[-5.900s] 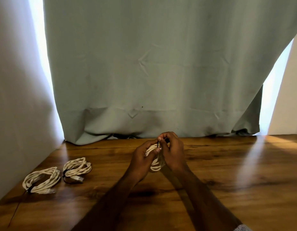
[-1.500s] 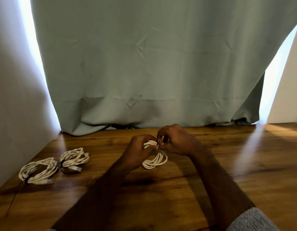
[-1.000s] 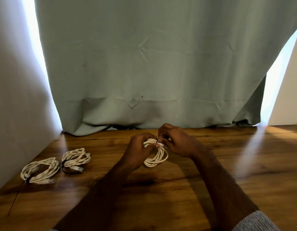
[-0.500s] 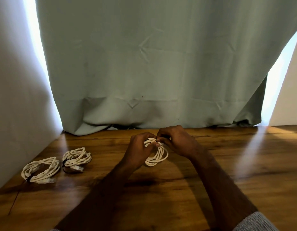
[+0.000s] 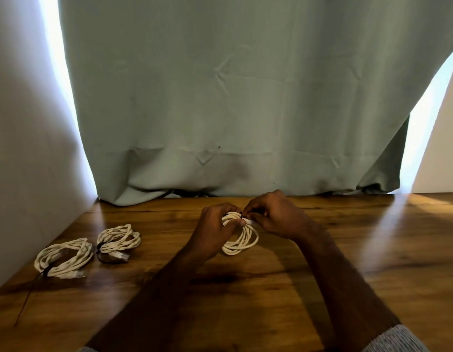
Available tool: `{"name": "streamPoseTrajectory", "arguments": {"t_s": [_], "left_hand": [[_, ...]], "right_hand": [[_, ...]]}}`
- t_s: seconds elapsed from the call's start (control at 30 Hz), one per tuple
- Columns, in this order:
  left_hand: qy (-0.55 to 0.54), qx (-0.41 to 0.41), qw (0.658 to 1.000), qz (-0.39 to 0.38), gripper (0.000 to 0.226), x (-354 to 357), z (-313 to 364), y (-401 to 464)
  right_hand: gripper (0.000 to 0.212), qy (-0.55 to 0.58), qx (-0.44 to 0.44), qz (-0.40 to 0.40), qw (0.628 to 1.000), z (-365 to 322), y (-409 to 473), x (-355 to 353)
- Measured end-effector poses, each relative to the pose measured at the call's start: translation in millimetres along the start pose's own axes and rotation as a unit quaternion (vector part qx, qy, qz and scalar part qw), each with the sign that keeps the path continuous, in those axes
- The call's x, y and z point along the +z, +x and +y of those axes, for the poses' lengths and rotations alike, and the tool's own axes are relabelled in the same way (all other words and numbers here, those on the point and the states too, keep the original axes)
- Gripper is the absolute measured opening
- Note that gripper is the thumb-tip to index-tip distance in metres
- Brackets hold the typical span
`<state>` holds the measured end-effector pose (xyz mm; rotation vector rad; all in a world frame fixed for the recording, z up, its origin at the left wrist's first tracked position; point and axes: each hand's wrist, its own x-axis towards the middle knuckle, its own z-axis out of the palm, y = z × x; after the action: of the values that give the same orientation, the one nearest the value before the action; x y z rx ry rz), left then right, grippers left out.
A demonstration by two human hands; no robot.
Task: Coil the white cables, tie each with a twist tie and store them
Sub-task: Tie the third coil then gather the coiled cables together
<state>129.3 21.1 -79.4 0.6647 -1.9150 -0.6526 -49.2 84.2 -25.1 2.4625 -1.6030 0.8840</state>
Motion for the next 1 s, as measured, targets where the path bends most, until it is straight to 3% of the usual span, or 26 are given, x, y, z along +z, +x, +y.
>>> {"name": "streamPoseTrajectory", "arguments": {"t_s": [0.27,0.57,1.0], "left_hand": [[-0.005,0.006,1.000,-0.009,0.014,2.1,-0.1,-0.1],[-0.054,0.003,0.998,-0.032,0.015,5.9,0.5,0.1],[-0.055,-0.013,0.996,-0.065,0.016,4.6,3.7,-1.8]], "right_hand": [[0.016,0.004,-0.002,0.003,1.000,0.8,-1.5,-1.6],[0.008,0.149,0.074,0.018,0.986,4.7,-6.1,-7.9],[0.013,0.123,0.113,-0.025,0.986,6.4,-6.9,-9.9]]}}
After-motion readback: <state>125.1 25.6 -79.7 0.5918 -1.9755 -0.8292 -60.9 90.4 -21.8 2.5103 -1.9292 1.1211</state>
